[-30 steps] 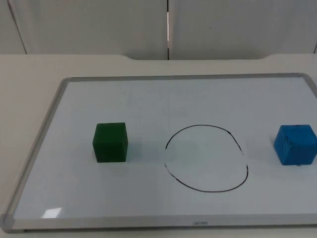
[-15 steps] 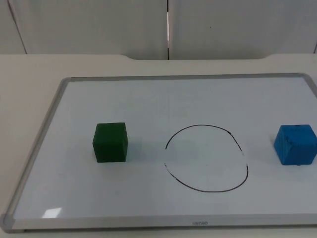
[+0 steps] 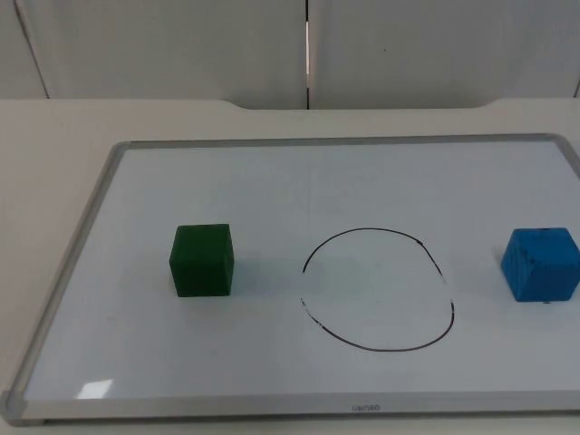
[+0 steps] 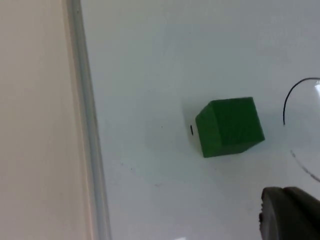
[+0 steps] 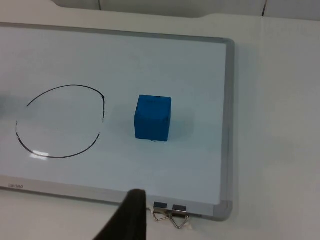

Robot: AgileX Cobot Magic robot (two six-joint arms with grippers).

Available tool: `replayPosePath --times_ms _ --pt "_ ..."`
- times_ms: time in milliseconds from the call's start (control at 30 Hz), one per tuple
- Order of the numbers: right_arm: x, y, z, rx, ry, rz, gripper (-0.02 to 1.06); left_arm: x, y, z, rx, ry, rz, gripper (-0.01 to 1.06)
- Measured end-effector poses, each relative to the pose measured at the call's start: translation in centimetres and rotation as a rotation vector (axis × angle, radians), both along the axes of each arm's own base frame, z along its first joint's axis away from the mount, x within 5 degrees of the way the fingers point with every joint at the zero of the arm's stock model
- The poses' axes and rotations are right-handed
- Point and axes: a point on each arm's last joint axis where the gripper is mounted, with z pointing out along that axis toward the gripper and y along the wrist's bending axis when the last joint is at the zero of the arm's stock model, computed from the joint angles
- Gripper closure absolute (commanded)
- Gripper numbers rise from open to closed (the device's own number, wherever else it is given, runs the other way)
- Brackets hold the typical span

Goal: Push the two cubes into the marked area.

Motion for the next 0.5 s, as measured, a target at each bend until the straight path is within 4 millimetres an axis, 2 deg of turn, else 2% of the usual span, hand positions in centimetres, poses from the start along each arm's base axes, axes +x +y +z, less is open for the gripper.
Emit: replayPosePath --times_ms 333,500 --pt "0.0 0.1 0.0 0.002 0.000 -0.084 -0.01 0.4 -0.2 0.5 -0.034 -0.062 0.003 1.05" --pt "0.0 0.1 0.0 0.002 0.000 -0.082 -0.01 1.3 0.0 -0.4 -0.025 -0.040 0.027 1.05"
